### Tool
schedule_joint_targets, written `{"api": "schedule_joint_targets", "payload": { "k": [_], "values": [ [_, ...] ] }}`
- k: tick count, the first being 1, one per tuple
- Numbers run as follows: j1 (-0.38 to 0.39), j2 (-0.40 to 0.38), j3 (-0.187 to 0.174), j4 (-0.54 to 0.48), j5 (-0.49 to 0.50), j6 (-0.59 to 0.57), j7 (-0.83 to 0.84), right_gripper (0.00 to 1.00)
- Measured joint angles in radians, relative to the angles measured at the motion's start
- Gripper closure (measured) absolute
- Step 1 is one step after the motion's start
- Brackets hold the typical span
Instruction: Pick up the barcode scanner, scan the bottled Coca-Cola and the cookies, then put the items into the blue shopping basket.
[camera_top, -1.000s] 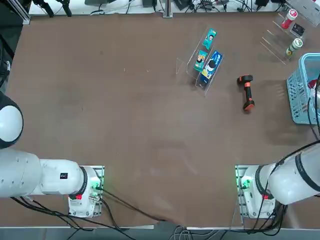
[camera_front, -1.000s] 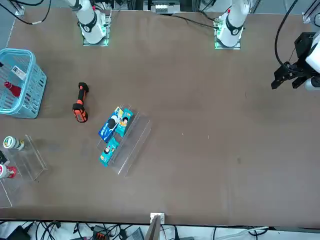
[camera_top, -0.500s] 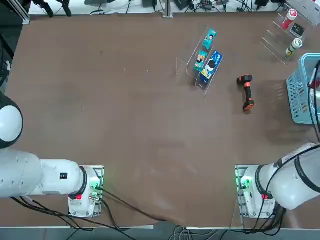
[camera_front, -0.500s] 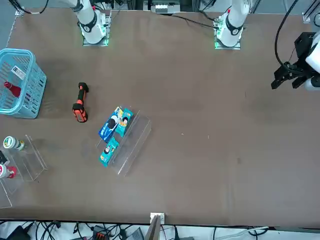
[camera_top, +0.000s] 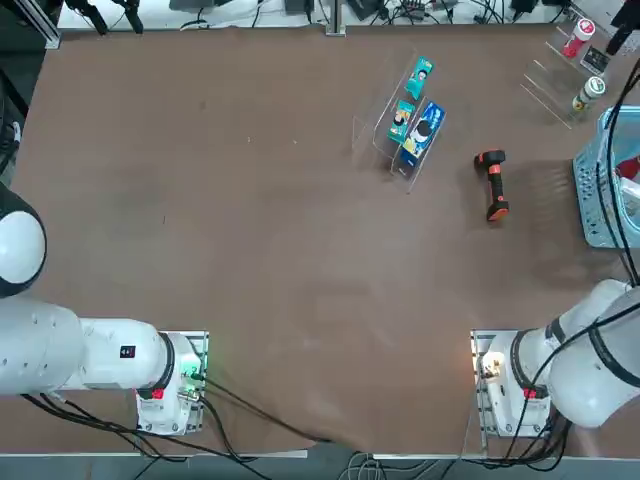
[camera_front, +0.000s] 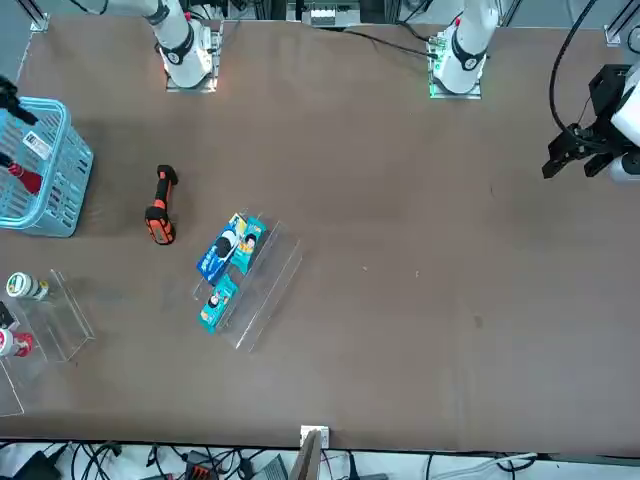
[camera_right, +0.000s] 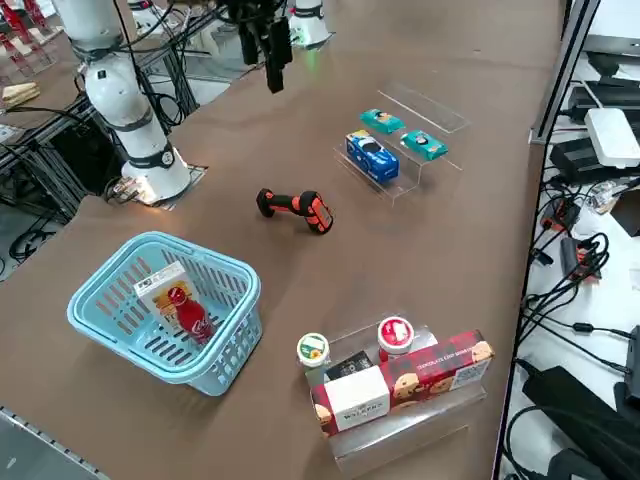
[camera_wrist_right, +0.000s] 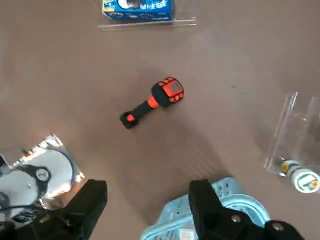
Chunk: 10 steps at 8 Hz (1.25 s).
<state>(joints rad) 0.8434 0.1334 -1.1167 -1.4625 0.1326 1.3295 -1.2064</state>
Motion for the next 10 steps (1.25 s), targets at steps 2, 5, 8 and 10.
{"api": "schedule_joint_targets", "payload": {
  "k": [2, 5, 8, 10],
  "values": [
    [0.048, -0.005, -0.003, 0.018, -0.025, -0.046, 0.115, 0.00],
    [-0.121, -0.052, 0.282, 0.047, -0.069, -0.082, 0.338, 0.00],
    [-0.286, -0.115, 0.610, 0.048, -0.103, -0.088, 0.643, 0.00],
    [-0.448, -0.129, 0.842, 0.047, -0.104, -0.088, 0.853, 0.00]
  ]
}}
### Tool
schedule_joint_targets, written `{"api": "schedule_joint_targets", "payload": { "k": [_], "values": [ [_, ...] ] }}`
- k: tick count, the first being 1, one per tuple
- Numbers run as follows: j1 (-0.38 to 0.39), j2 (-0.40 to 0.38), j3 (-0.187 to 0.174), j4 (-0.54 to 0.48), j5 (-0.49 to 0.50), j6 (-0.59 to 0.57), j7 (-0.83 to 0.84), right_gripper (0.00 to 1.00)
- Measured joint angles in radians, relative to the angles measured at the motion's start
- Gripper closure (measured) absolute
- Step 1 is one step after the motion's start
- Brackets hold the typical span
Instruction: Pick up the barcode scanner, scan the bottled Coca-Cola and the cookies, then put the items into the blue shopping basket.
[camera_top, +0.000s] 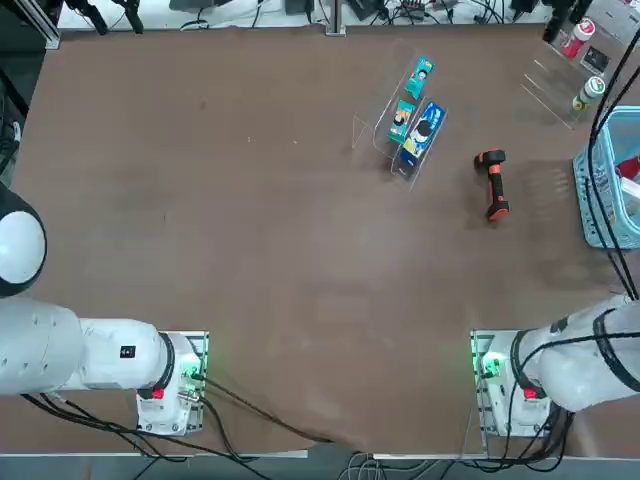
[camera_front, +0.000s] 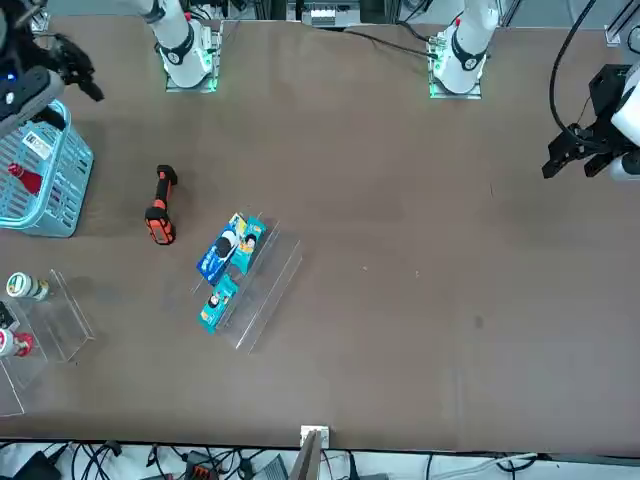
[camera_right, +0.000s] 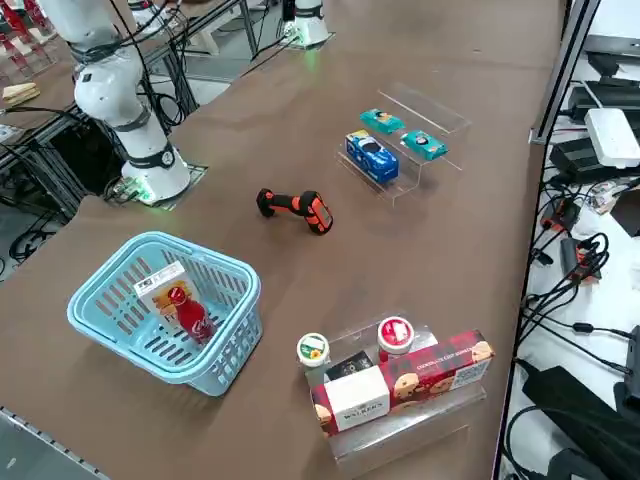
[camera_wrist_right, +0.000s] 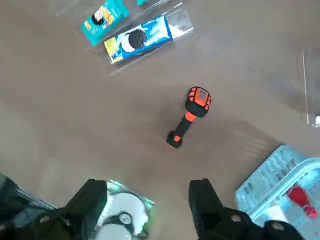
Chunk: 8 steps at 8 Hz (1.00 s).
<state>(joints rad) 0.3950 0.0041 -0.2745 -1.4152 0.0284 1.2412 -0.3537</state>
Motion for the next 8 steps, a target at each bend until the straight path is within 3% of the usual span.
{"api": "schedule_joint_targets", "payload": {
  "k": [1, 2, 3, 6, 8],
  "values": [
    [-0.069, -0.004, 0.096, -0.002, 0.000, 0.000, 0.096, 0.00],
    [-0.117, -0.011, 0.161, -0.012, 0.000, 0.005, 0.182, 0.00],
    [-0.149, -0.027, 0.200, -0.033, -0.001, 0.019, 0.263, 0.00],
    [-0.174, -0.066, 0.220, -0.087, -0.002, 0.072, 0.491, 0.00],
    [-0.195, -0.041, 0.222, -0.108, -0.014, 0.108, 0.514, 0.00]
  ]
}}
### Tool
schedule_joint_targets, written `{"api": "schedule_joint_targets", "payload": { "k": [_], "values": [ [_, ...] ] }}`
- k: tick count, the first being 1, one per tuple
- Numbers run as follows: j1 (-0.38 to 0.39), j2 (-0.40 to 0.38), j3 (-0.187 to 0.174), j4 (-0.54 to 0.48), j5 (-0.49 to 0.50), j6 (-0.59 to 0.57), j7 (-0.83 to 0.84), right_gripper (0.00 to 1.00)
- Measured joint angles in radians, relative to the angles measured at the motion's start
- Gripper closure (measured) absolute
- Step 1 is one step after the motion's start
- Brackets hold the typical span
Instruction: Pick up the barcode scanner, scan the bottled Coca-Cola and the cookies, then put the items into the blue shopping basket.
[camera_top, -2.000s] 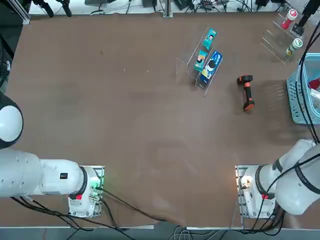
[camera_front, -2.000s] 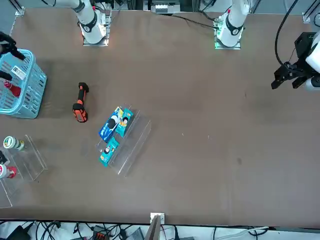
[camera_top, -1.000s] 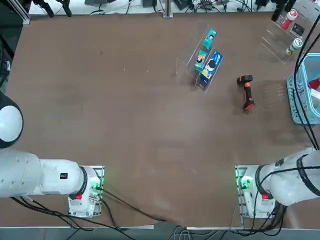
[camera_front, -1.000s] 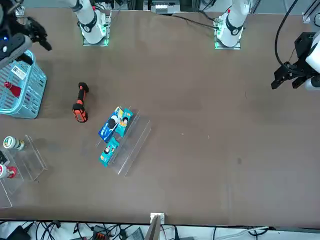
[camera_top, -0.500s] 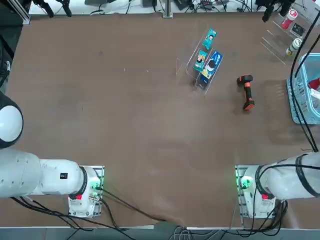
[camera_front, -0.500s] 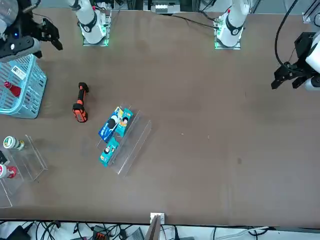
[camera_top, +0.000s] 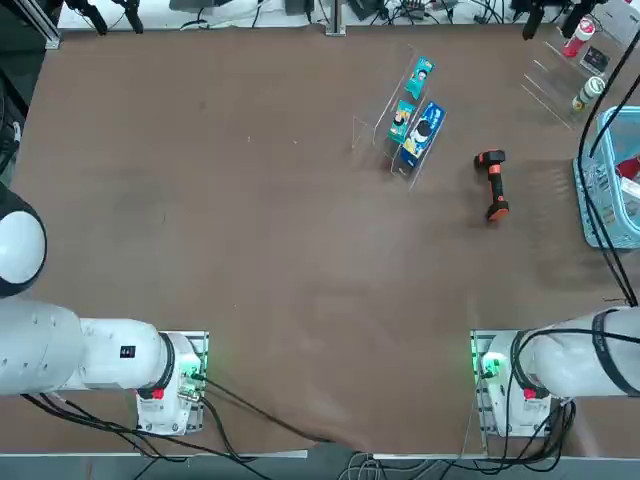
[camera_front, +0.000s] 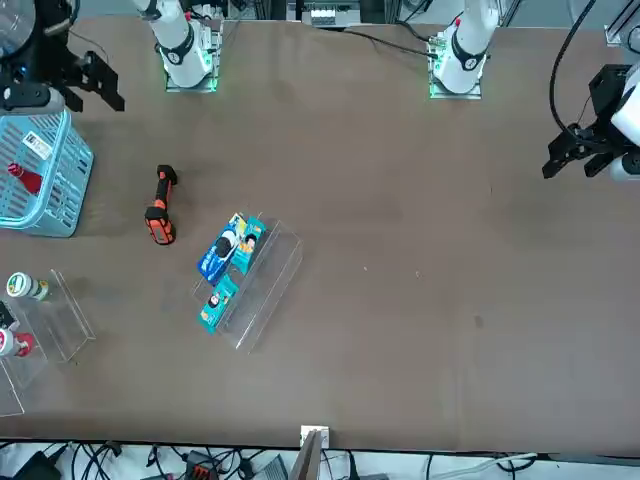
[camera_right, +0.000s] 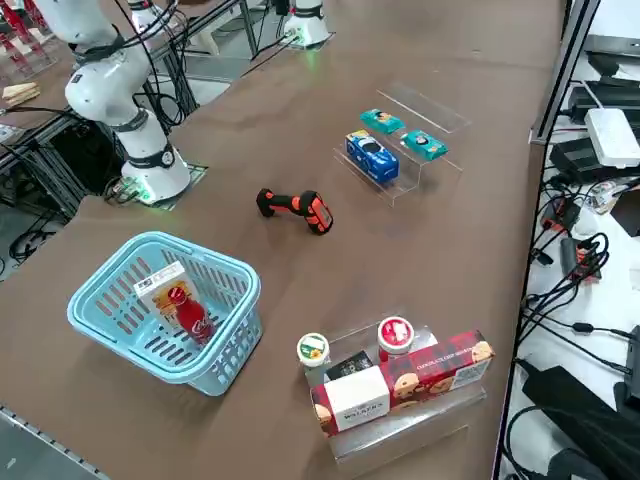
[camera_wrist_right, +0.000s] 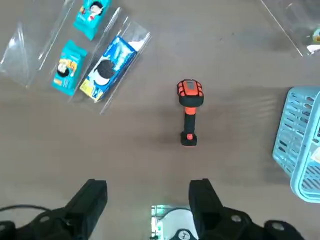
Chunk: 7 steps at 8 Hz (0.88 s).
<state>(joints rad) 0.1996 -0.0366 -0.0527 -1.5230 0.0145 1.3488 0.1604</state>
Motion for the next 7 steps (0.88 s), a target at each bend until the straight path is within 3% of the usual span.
{"api": "schedule_joint_targets", "payload": {
  "k": [3, 7],
  "values": [
    [-0.072, 0.060, 0.008, -0.032, -0.008, 0.086, 0.002, 0.00],
    [-0.132, 0.049, 0.026, -0.072, -0.008, 0.139, -0.046, 0.00]
  ]
}}
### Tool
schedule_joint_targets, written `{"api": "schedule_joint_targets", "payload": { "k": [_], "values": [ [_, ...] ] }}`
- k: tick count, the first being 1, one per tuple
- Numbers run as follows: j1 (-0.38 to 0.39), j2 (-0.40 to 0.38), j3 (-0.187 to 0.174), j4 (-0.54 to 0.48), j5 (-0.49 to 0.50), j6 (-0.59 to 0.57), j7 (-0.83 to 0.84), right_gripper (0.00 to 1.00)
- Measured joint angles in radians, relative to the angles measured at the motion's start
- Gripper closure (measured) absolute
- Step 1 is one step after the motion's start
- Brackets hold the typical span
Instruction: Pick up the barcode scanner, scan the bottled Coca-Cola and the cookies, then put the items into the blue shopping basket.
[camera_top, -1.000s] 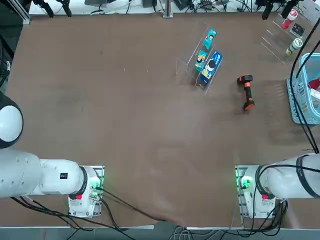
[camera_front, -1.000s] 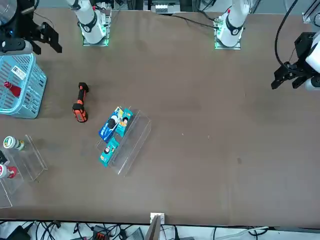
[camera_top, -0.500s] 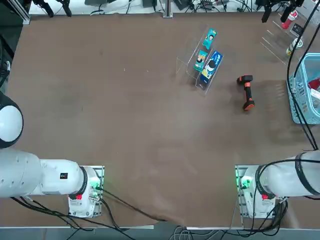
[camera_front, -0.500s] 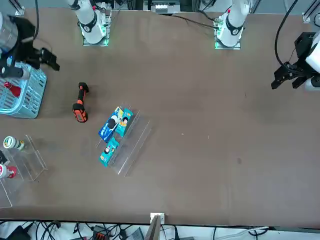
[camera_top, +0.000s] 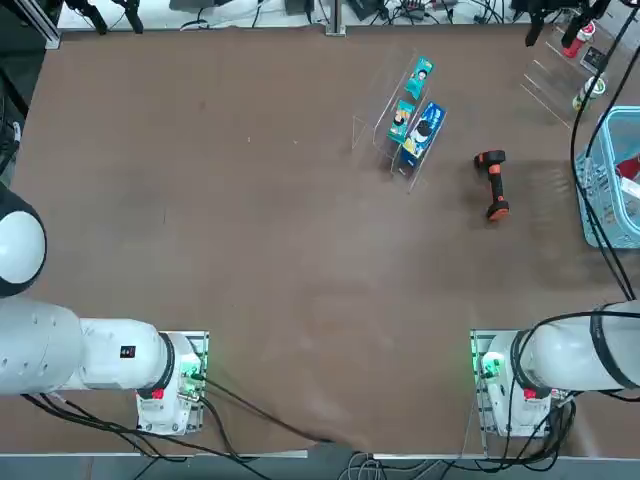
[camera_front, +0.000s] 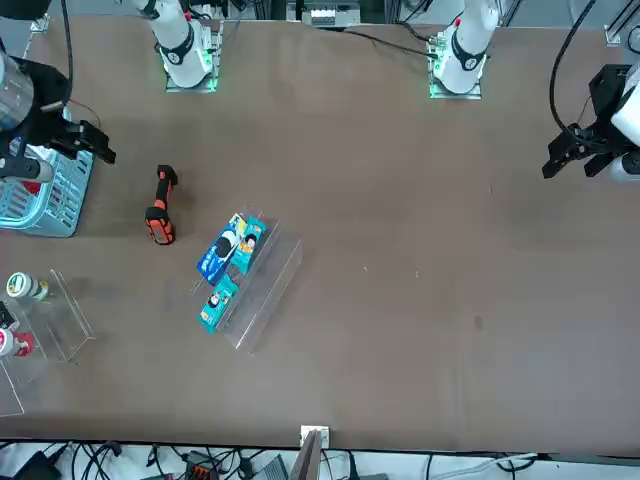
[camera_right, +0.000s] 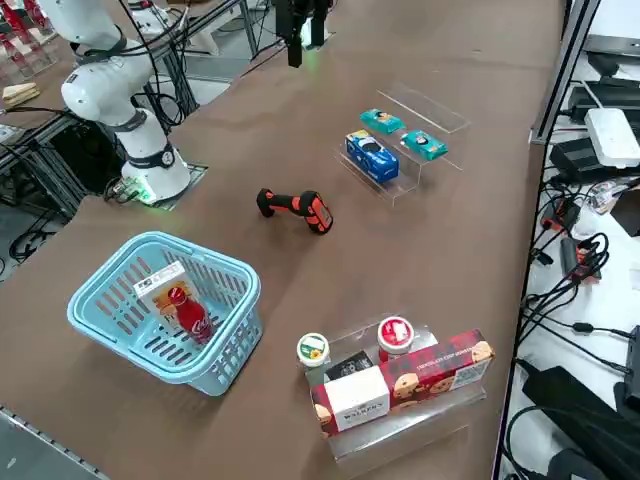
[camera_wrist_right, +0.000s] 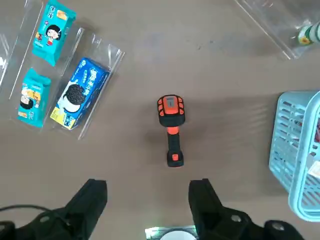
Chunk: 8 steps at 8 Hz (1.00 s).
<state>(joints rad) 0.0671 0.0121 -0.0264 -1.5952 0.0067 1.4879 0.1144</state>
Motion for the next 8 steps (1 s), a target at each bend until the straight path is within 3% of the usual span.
{"api": "schedule_joint_targets", "payload": {
  "k": [8],
  "values": [
    [-0.049, -0.004, 0.001, -0.002, -0.001, 0.000, -0.047, 0.00]
  ]
}}
